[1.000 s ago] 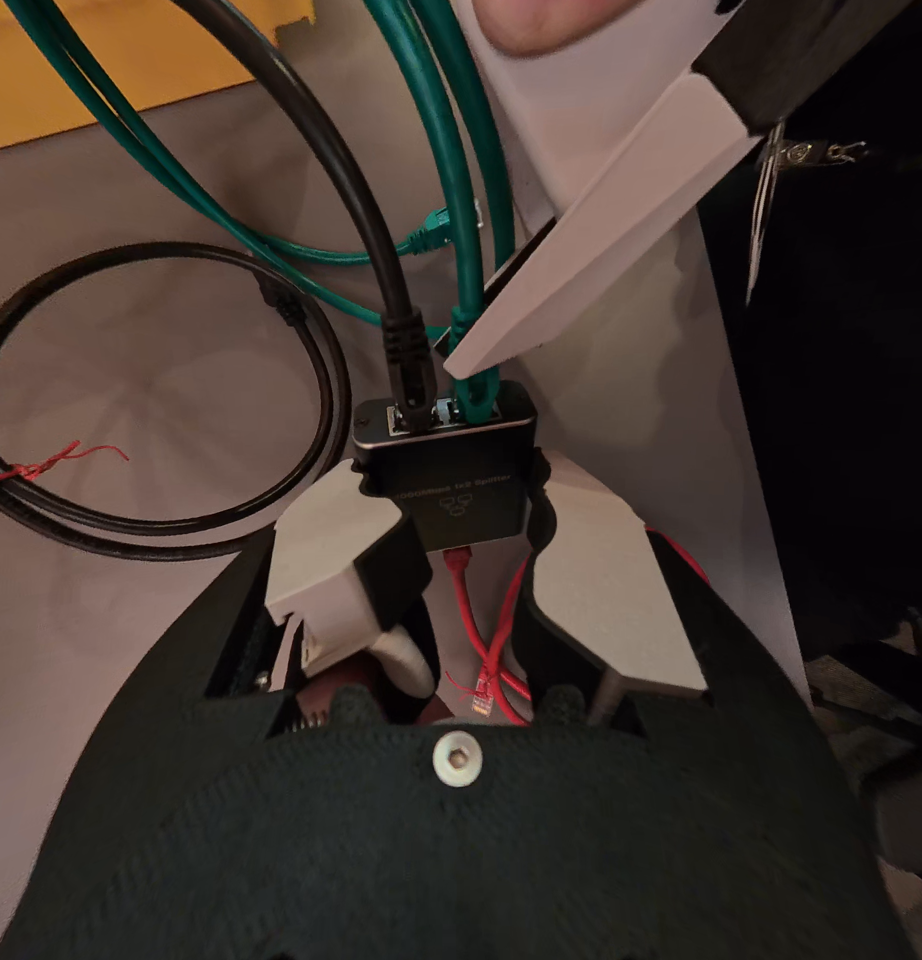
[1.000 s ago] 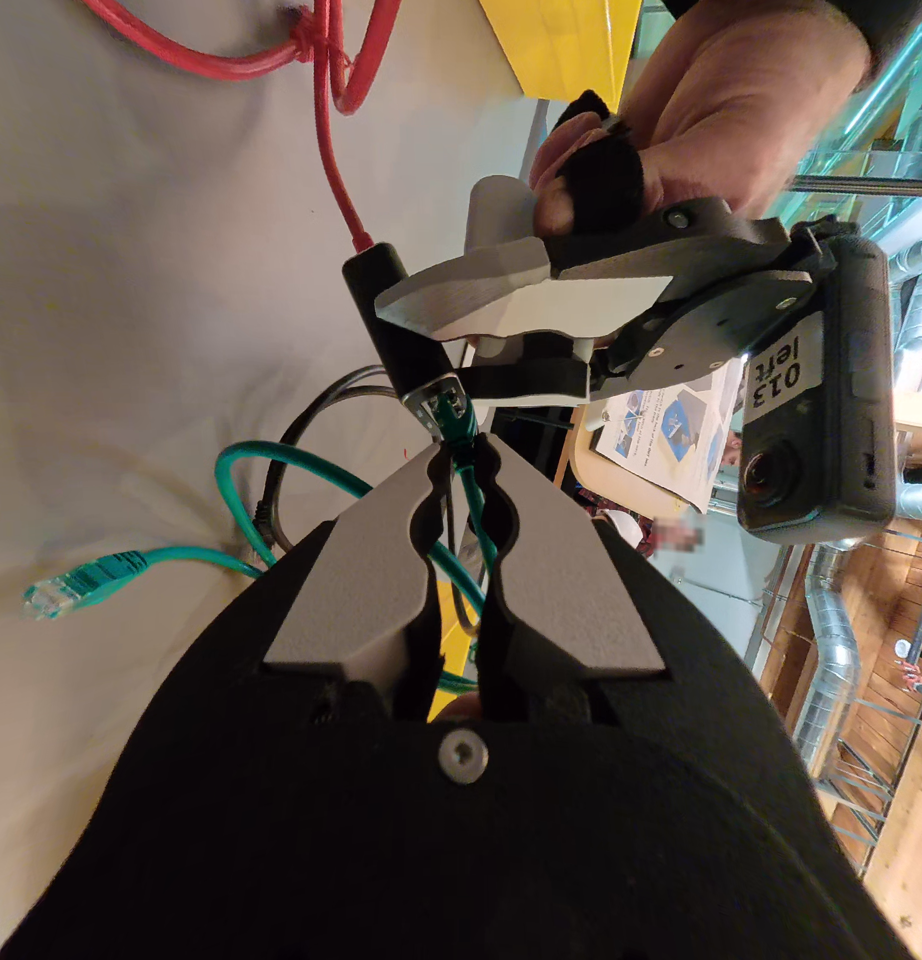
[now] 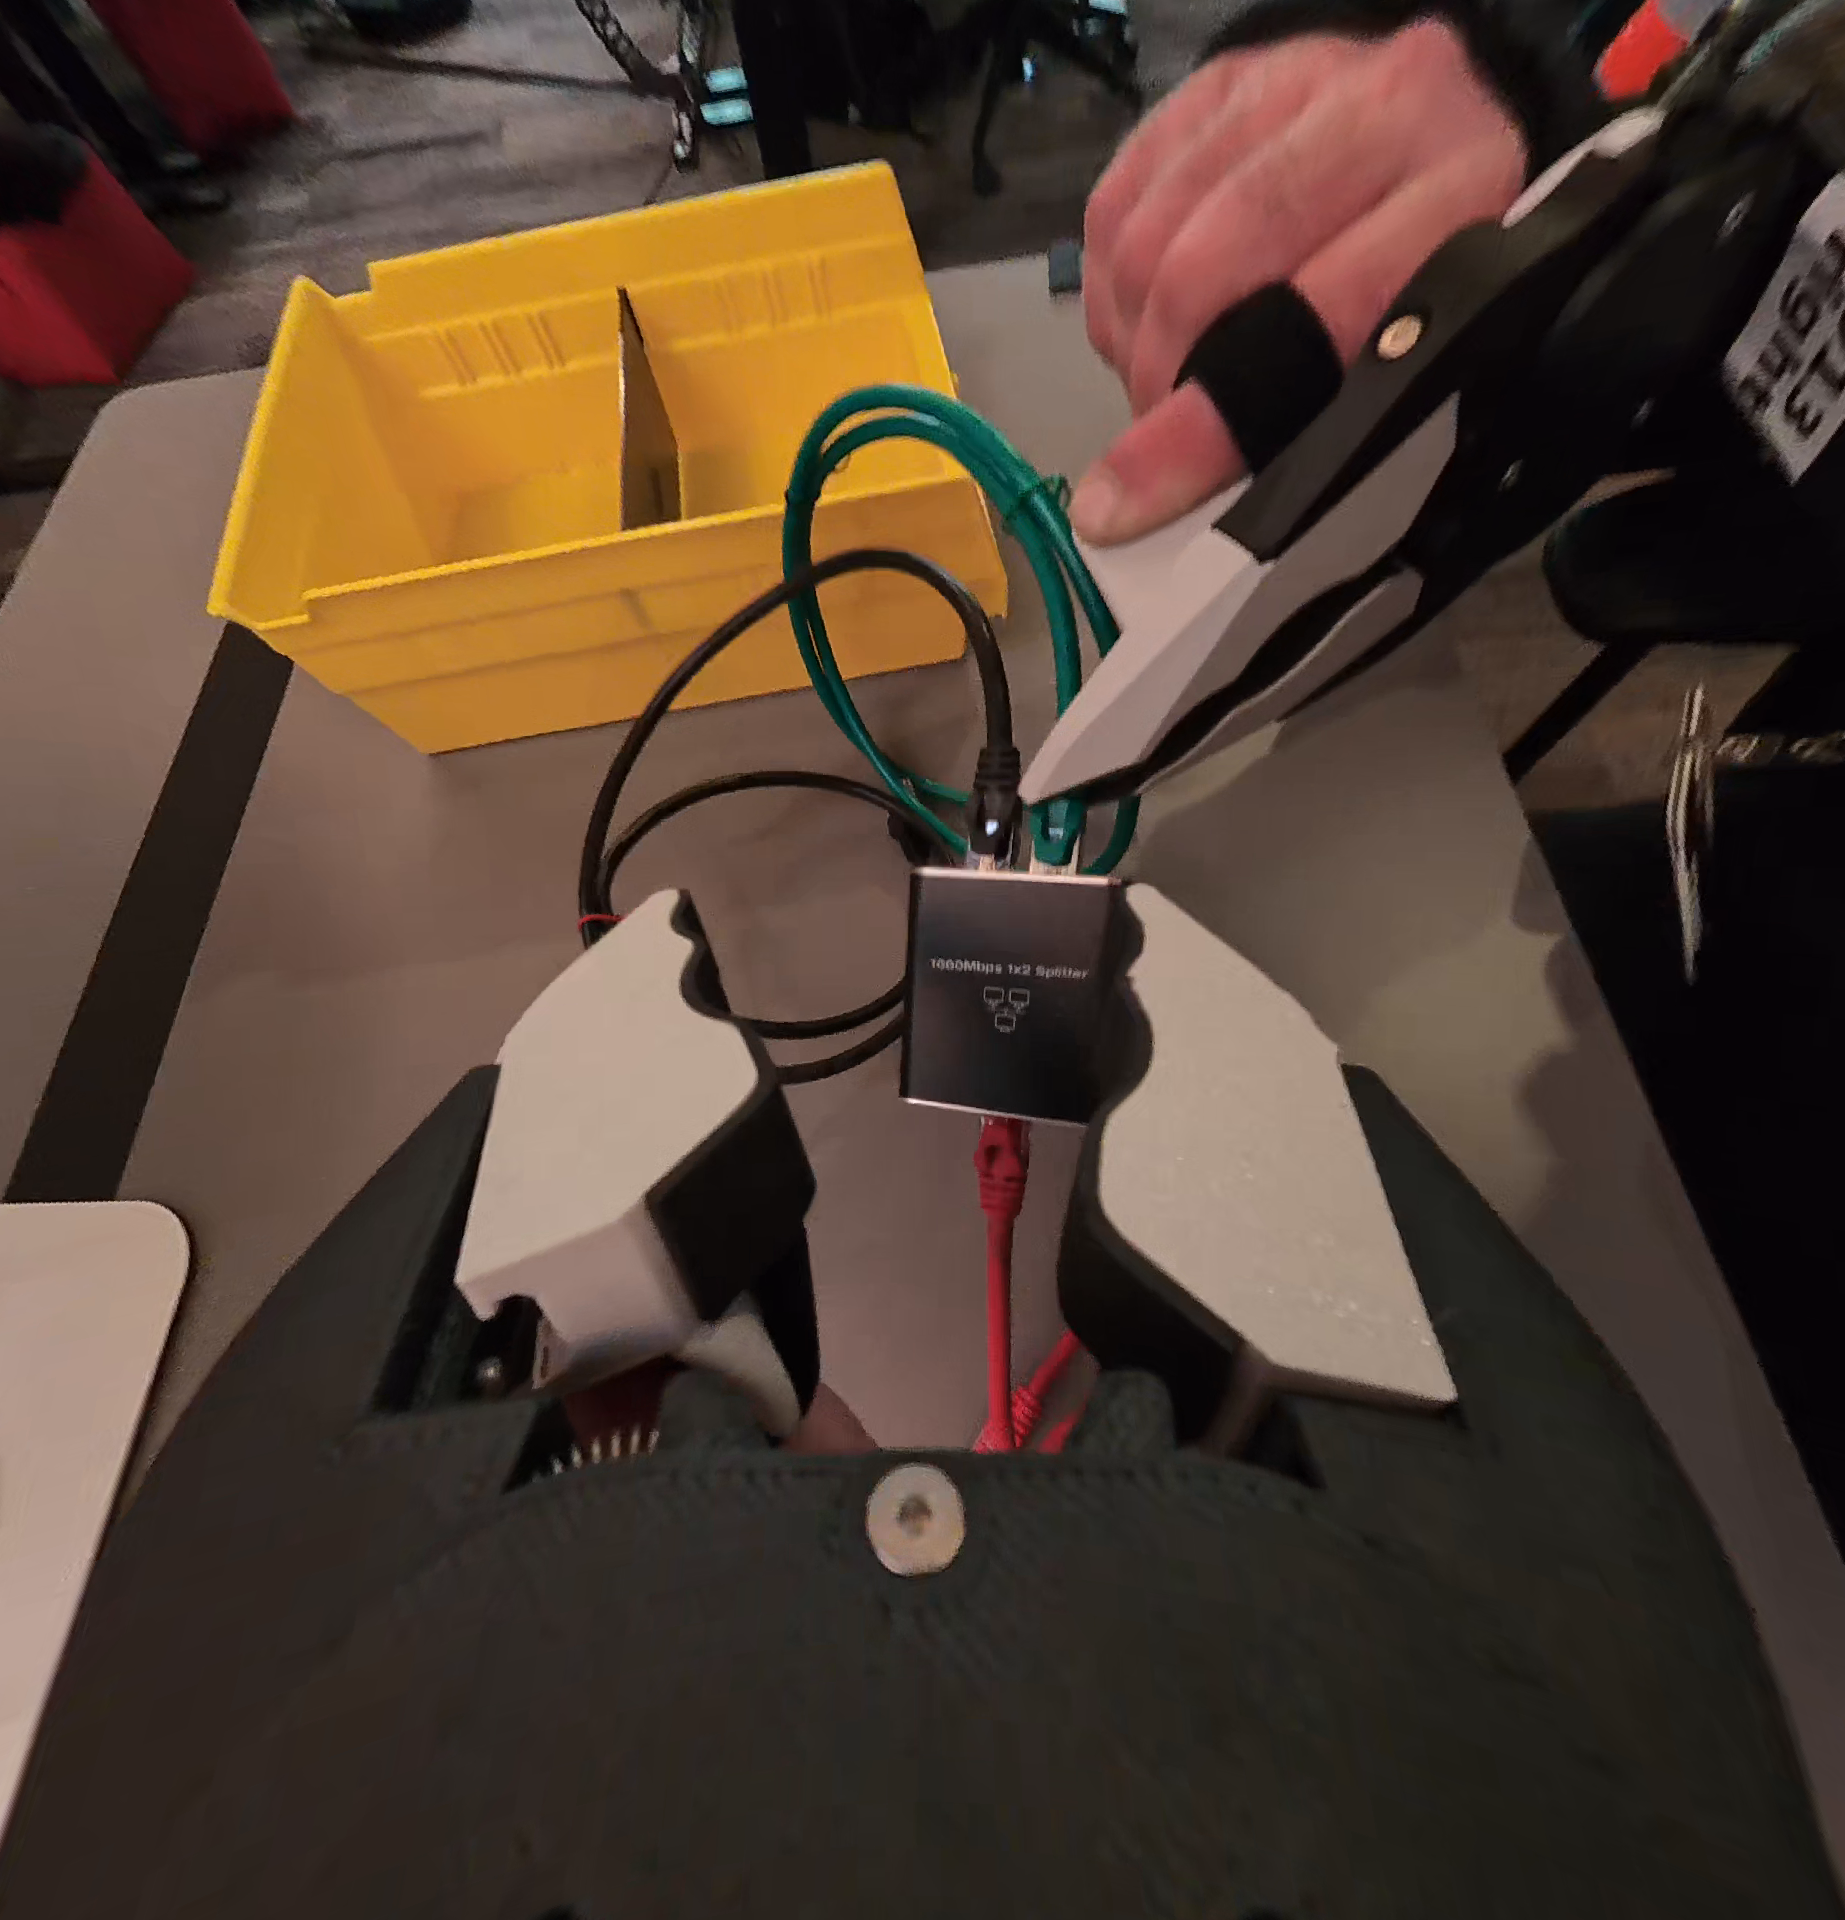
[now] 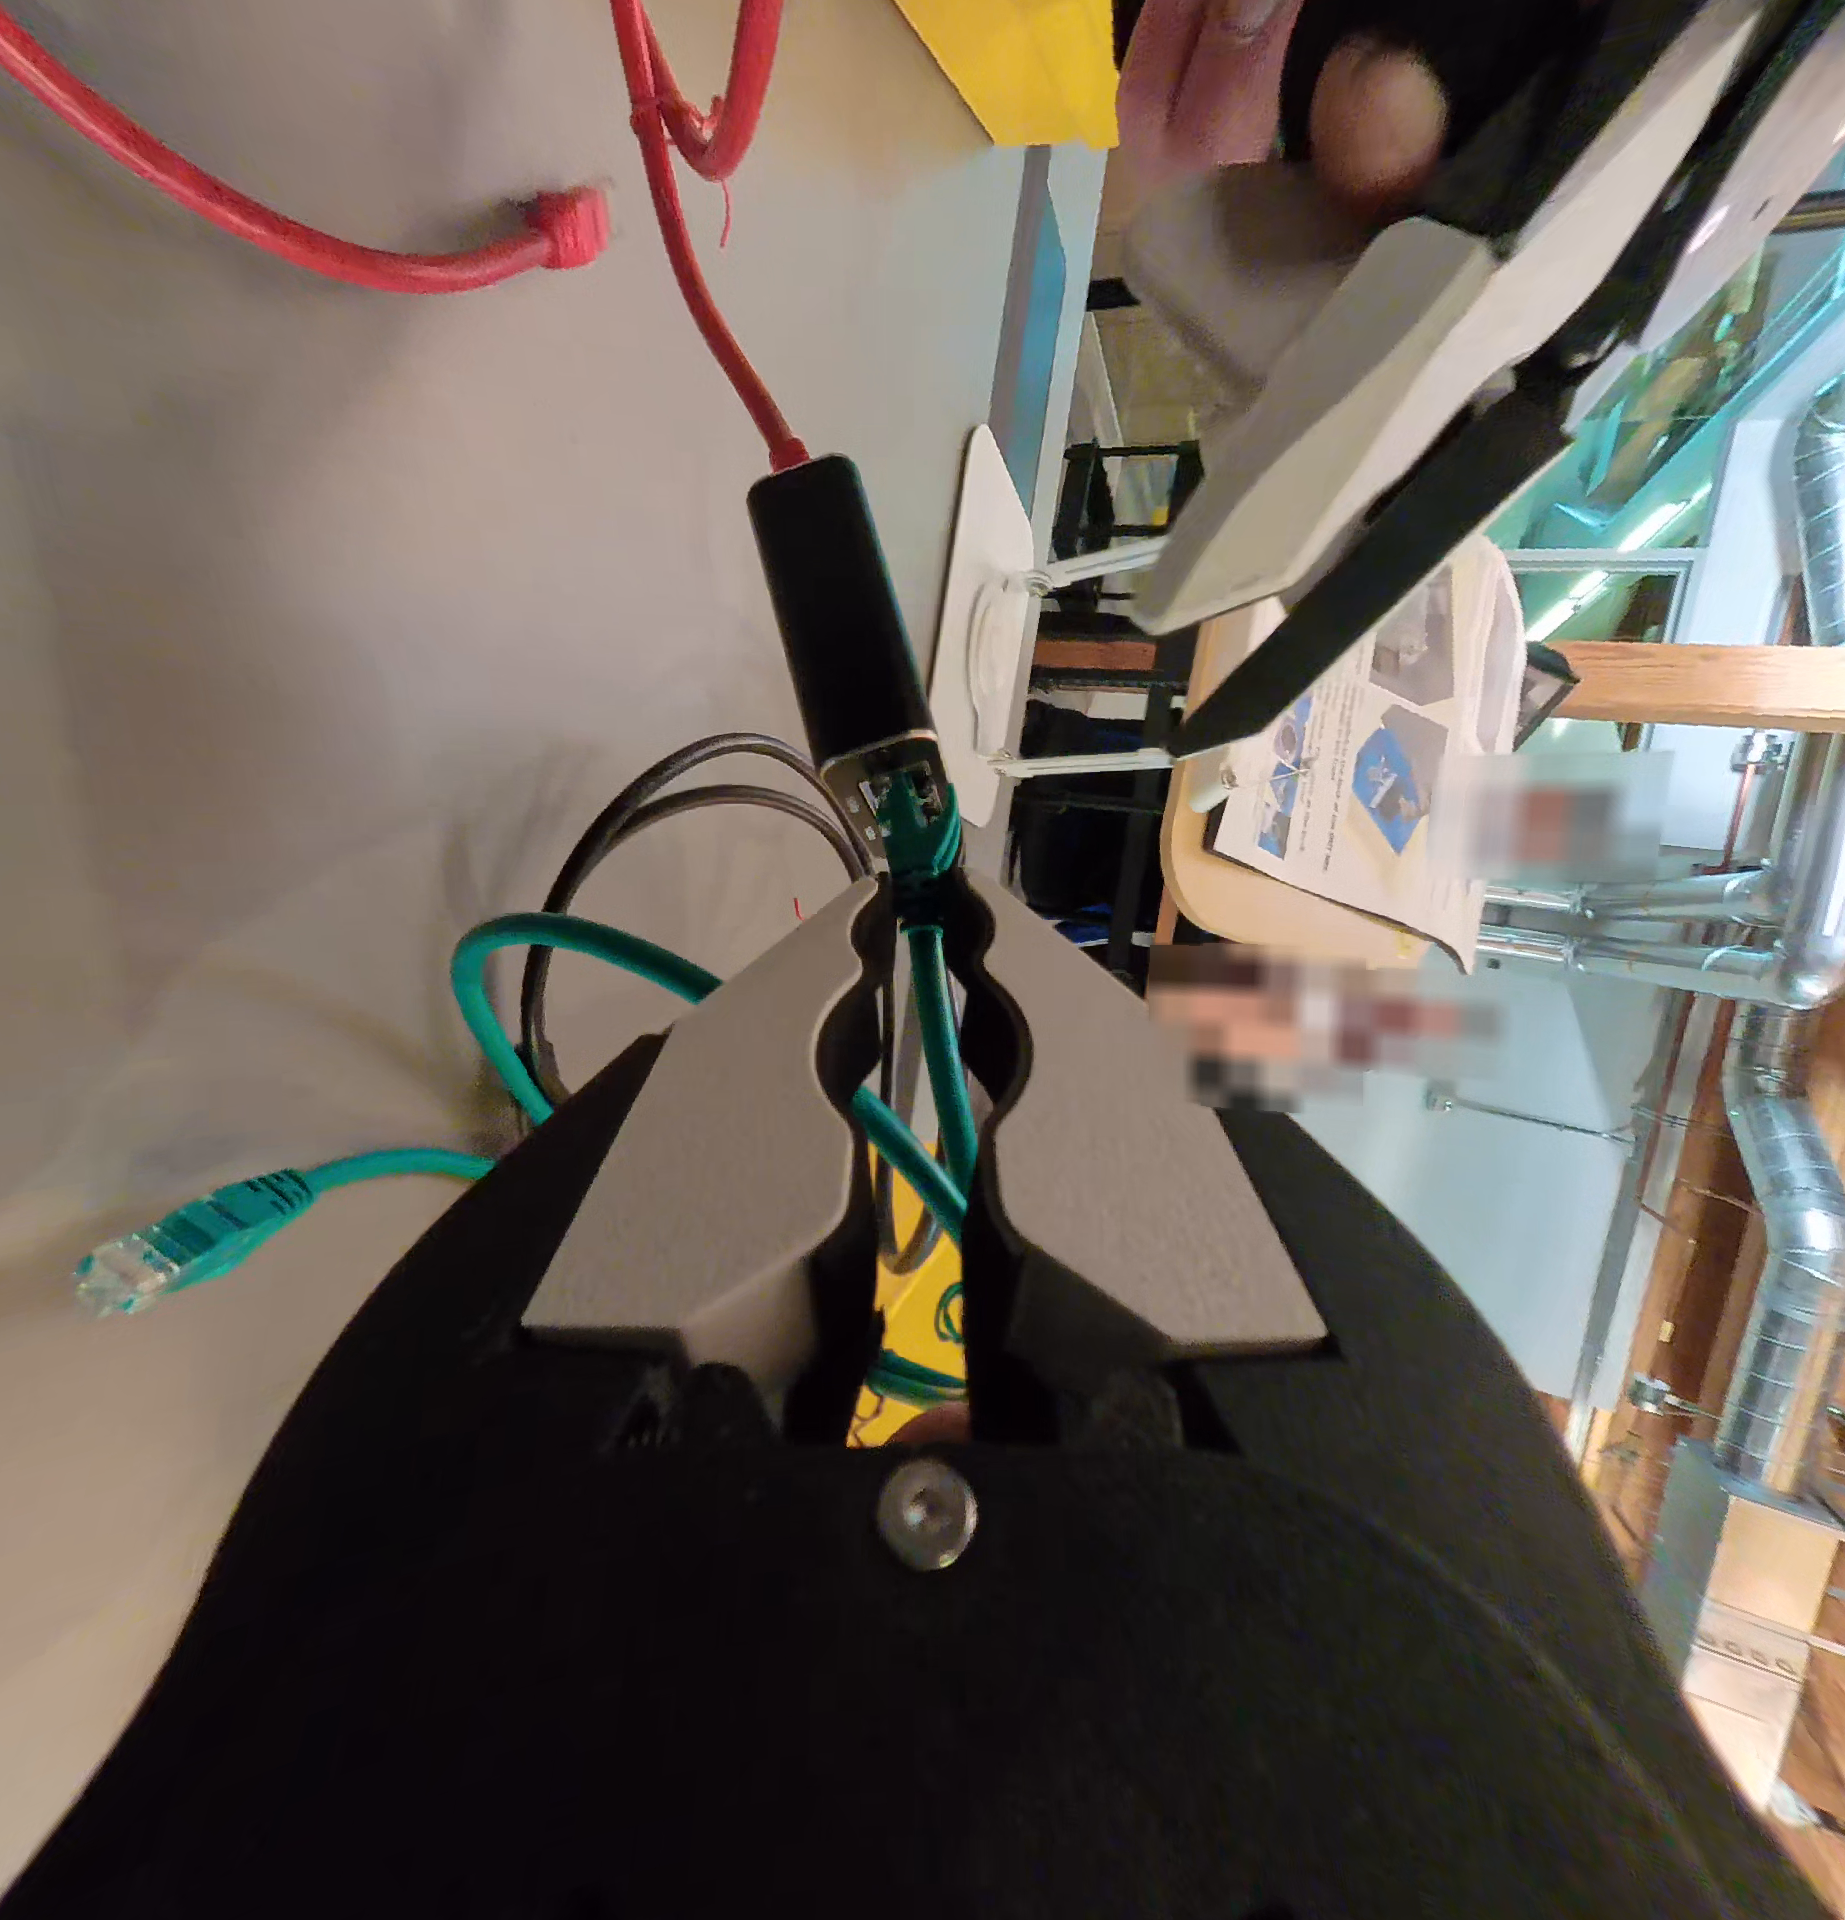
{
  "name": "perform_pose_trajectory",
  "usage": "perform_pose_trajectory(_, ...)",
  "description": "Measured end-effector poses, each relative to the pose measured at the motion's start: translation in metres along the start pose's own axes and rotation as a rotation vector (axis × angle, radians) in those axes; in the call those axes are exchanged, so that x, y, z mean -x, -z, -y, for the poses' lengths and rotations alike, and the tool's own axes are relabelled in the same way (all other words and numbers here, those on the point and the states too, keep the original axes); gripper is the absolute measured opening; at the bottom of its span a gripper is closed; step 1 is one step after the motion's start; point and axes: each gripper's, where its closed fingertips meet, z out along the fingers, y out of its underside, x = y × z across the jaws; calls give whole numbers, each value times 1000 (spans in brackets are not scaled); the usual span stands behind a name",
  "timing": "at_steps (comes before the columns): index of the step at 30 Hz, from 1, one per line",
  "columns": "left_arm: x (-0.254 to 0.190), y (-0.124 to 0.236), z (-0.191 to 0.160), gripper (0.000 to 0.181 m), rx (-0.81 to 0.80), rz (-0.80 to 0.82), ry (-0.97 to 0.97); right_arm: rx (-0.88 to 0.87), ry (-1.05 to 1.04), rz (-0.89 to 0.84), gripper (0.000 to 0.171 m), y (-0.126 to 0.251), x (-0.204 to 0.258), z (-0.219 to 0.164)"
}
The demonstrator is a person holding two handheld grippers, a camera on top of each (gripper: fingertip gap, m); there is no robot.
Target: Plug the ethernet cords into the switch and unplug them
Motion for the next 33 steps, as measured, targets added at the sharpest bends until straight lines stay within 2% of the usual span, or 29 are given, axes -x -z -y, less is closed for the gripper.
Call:
perform_pose_trajectory(7,0,12,4,75,-139,127,-14,-18,-68,67,7,-14,16,15)
perform_pose_trajectory(12,2,36,27,84,-410,111,159,0,-114,135,7,-29,26,25)
perform_pose_trajectory(15,4,53,34,87,-531,132,177,19,-148,167,8,-40,30,25)
perform_pose_trajectory(21,15,60,20,88,-440,417,-35,87,-283,221,12,-65,42,13)
perform_pose_trajectory(26,19,67,12,93,-424,495,-84,74,-419,270,39,-66,42,16)
perform_pose_trajectory(33,18,73,18,102,-401,565,-190,18,-616,249,49,-53,25,17)
